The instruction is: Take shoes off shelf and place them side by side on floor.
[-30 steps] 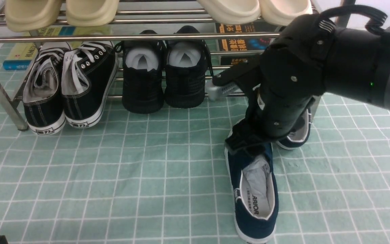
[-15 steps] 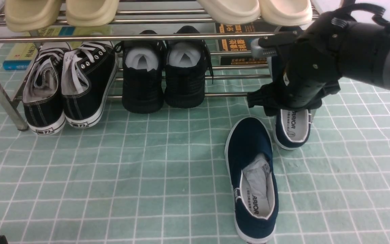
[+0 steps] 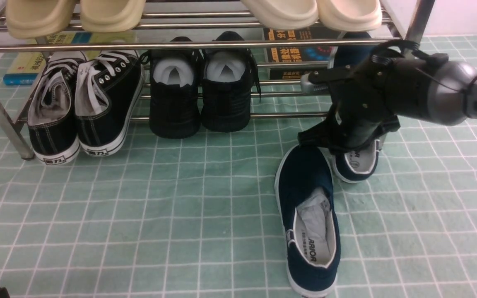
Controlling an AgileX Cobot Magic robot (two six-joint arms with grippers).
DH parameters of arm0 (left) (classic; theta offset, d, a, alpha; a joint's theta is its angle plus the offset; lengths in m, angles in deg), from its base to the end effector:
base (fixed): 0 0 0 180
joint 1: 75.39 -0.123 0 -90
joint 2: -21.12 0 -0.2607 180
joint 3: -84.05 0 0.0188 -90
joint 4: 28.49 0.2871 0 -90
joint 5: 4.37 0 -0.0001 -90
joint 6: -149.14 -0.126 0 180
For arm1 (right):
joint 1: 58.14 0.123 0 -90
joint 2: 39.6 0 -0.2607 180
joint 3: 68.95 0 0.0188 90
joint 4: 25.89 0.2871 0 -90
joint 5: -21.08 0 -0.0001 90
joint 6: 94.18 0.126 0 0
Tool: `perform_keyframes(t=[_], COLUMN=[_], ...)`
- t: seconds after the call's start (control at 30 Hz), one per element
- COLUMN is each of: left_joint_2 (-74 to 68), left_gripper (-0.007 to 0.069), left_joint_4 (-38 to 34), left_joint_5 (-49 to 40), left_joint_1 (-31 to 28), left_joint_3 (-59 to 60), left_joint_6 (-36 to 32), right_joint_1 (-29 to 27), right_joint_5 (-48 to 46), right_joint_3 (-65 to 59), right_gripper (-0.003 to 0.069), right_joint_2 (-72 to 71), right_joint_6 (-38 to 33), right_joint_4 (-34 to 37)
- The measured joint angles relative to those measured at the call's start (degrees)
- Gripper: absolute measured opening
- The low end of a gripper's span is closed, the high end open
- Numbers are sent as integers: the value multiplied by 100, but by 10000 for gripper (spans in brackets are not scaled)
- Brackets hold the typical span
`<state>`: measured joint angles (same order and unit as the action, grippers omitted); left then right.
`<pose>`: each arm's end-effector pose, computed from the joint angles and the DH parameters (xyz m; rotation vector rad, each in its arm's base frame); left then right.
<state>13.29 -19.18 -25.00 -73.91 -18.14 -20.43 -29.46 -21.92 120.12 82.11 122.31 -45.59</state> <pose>0.1476 0.0034 0.1643 -0.0434 1.8495 0.0140 0.4202 0.1968 0.1414 -0.0867 2.6331 -0.0174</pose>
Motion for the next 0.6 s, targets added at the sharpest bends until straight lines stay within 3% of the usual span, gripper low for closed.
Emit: perform_keyframes(t=[0.4,0.6], left_joint_2=[0,0], left_gripper=[241,241], left_joint_4=[0,0], left_joint_5=[0,0], left_joint_1=[0,0], left_joint_3=[0,0], left_joint_6=[0,0], right_joint_1=[0,0], right_joint_5=[-2643,-2877], right_joint_3=[0,-15], right_gripper=[15,15], right_joint_2=[-1630,-1884], right_joint_6=[-1736,-1910], right_joint_4=[1544,1773])
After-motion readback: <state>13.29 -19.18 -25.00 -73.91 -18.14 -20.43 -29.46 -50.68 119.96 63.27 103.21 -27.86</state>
